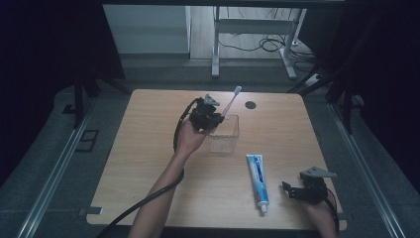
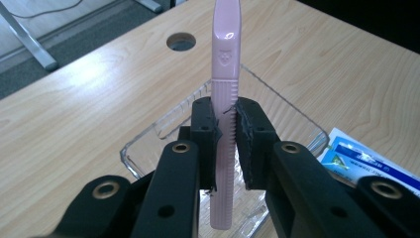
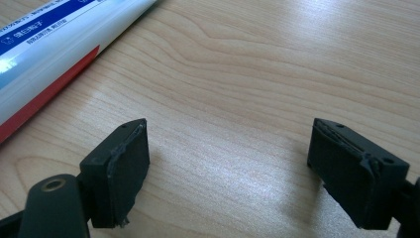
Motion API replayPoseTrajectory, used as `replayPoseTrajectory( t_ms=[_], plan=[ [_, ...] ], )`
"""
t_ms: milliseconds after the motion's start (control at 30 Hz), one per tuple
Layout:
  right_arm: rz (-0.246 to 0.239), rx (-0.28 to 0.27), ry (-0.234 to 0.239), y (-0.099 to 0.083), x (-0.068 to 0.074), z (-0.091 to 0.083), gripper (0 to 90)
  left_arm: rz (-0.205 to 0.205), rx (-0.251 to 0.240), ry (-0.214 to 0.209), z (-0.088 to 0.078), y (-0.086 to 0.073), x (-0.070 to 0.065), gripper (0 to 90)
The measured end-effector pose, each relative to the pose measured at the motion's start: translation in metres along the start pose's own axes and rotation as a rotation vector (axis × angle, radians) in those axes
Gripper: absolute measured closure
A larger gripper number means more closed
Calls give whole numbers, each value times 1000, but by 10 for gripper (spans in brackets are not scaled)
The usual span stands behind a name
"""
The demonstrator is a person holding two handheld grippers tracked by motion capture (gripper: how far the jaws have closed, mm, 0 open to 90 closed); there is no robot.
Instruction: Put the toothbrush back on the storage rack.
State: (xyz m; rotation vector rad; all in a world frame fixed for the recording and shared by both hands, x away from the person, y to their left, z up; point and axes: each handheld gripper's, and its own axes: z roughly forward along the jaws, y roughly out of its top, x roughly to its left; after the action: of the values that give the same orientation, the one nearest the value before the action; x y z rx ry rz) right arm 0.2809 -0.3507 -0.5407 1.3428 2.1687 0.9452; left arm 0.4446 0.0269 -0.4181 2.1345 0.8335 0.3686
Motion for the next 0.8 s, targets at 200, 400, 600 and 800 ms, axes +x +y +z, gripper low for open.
replayPoseTrajectory(
  t_ms=[200, 400, 600, 800],
  plan=[
    [-1, 0, 0, 0, 0, 0, 160, 2, 27, 10, 11, -5, -2, 791],
    [-1, 0, 1, 0, 0, 0, 158, 26, 53, 31, 20, -8, -5, 791],
    [-2, 1, 2, 0, 0, 0, 157, 35, 78, 25, 28, -12, -8, 790],
    [-3, 1, 3, 0, 0, 0, 154, 36, 96, 12, 34, -13, -11, 789]
  ],
)
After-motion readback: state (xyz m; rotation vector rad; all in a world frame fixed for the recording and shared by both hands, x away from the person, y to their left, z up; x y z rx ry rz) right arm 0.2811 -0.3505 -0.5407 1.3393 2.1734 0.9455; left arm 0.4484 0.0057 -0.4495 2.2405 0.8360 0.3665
